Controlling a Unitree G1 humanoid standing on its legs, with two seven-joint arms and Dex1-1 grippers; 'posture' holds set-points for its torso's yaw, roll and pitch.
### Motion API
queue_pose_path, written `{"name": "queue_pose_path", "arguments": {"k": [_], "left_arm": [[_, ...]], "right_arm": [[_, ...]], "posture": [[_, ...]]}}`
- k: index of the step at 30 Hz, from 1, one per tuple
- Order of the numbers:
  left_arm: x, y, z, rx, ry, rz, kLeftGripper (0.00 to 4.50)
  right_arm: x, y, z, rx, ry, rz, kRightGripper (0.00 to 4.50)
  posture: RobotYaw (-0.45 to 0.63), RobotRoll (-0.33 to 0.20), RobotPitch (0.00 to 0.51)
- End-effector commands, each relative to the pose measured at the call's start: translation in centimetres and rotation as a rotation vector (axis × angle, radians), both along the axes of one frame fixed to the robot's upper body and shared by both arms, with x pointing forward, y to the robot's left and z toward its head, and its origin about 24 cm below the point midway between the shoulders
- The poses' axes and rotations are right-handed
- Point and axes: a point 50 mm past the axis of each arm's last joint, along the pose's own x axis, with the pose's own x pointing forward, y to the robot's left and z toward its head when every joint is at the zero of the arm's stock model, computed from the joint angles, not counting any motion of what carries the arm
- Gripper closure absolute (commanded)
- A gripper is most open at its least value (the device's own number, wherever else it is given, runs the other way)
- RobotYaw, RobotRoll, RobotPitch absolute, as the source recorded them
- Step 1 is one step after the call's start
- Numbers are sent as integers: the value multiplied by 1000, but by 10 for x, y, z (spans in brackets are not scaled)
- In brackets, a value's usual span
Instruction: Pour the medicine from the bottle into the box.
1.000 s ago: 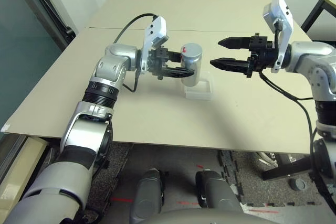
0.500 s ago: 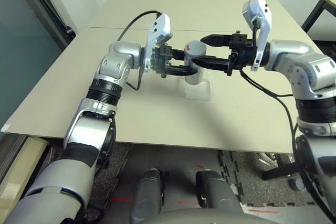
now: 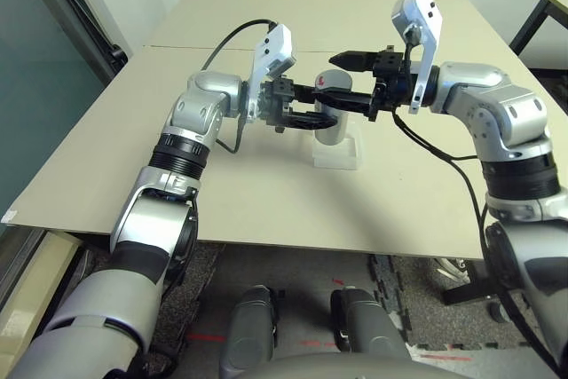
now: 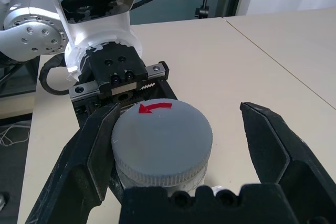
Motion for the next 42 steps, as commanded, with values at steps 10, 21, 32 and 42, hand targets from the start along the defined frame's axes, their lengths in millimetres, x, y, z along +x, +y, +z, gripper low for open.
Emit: {"name": "queue_pose_path", "arguments": {"k": [10,21,32,42], "left_arm": [[-1,-2,-1,17,-4,-16,2016],[-1,3,-4,21,3,-5,2016],[-2,4,-5,24,5,-4,2016],[-1,6,-7,26,7,3,2016]], "right_arm": [[-5,-18,-2,-4,16,-52,0],[-8,-33,-2,-1,26,-105,0],[-11,-45,-2,-9,35,-132,0],[-26,-50,-5,-38,88,-83,0]], "posture": [[-61,0,92],[-71,0,88],[-75,0,83],[-79,0,78]]}}
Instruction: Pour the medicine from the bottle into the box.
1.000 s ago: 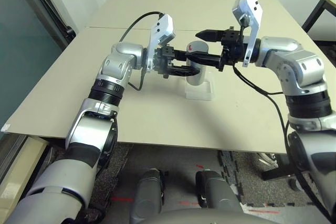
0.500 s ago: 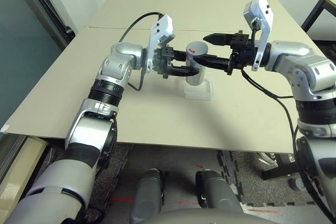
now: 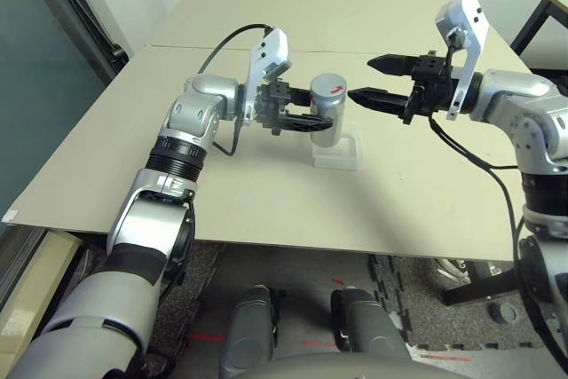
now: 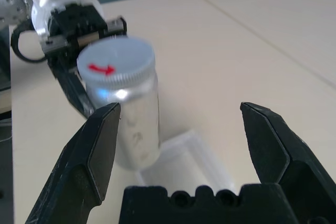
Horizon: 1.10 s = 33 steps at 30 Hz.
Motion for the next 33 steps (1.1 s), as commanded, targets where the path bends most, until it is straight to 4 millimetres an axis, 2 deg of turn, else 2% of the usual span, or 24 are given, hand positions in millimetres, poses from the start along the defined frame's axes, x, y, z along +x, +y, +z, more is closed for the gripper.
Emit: {"name": "queue_pose_path", "arguments": {"k": [1,9,25,33], "left_arm": [[-1,0,-2,14,-4,-9,2016],[1,0,-2,16,-7,-7,2016],[1,-4,-1,24,-9,-23,2016],[1,-6,-1,24,-11,-30,2016]], "right_arm": [[-10,2,4,3,8,51,0],[-17,10,6,5,25,104,0],[-4,44,15,40,-47,162,0],[1,52,13,-7,-70,178,0]], "posture": [[-80,0,78],[-82,0,79],[-78,0,81],[-78,0,82]]}}
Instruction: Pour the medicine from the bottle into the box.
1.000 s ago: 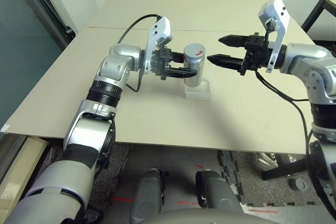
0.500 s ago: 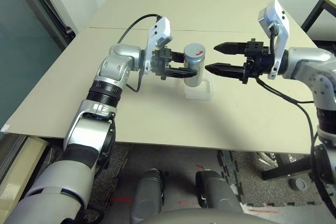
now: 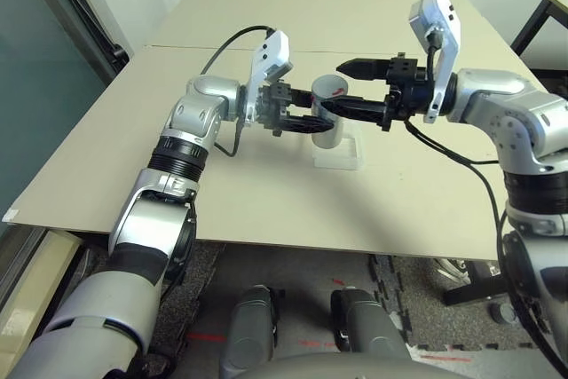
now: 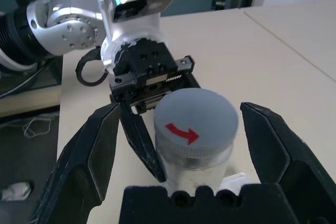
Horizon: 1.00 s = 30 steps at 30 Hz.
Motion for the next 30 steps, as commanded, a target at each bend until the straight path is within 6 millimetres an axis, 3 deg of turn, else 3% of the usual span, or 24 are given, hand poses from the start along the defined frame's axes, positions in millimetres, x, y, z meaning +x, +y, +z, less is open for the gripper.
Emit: {"name": "queue_pose_path", "arguments": {"k": [1,11,14,18,23,30], "left_arm": [[-1,-5,3,24,-20,-25,2016],[-1,-5,1,27,-18,-28,2016],[-1,-5,1,27,-18,-27,2016],[-1,-5,0,28,-17,-27,2016],[0,-4,-2,31,-13,-23,2016],[1,-2,-7,42,-5,-18,2016]], "right_arm": [[3,5,4,-36,-43,12,0],[10,8,2,-65,-76,-7,0],[11,8,1,-69,-75,-10,628],[9,9,-1,-67,-66,-1,1918],[6,11,0,-59,-62,18,1924],[5,13,16,-4,-62,20,1924]], "posture": [[-78,0,82],[-68,0,83],[-69,0,85],[-71,0,86],[-74,0,87],[-76,0,88]]}}
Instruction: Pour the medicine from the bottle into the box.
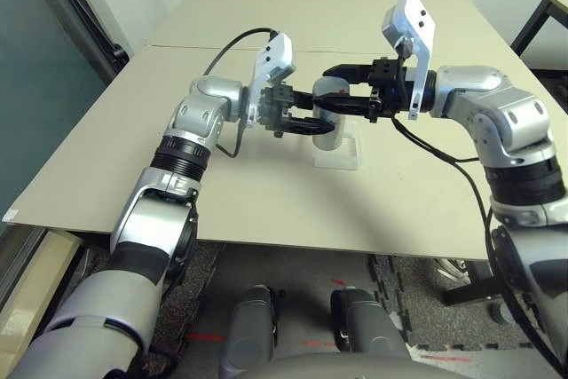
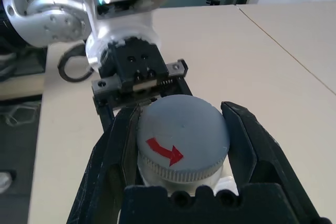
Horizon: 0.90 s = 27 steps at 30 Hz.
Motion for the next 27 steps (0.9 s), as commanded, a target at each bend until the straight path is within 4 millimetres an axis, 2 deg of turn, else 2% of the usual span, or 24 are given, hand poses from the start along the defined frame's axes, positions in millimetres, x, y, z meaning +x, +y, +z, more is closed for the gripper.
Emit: {"name": "queue_pose_path", "arguments": {"k": [1,7,10,16,20,27], "left_arm": [[1,1,-5,27,4,-1,2016],[2,2,-6,31,6,4,2016],[2,2,-6,30,5,5,2016],[4,6,-5,19,-13,43,2016],[7,10,-3,9,-26,79,2016],[17,21,5,-67,-65,232,2016]], "right_arm": [[-3,2,16,36,-22,11,1924],[-2,1,25,63,-25,1,1924],[6,-6,22,49,-33,-67,1924],[33,-30,-1,45,-46,-343,1924],[40,-36,-12,67,-31,-444,1924],[52,-40,-43,171,41,-662,1924]], "posture": [[-76,0,88],[-77,0,87],[-77,0,87],[-64,0,89],[-54,0,89],[-34,0,89]]}}
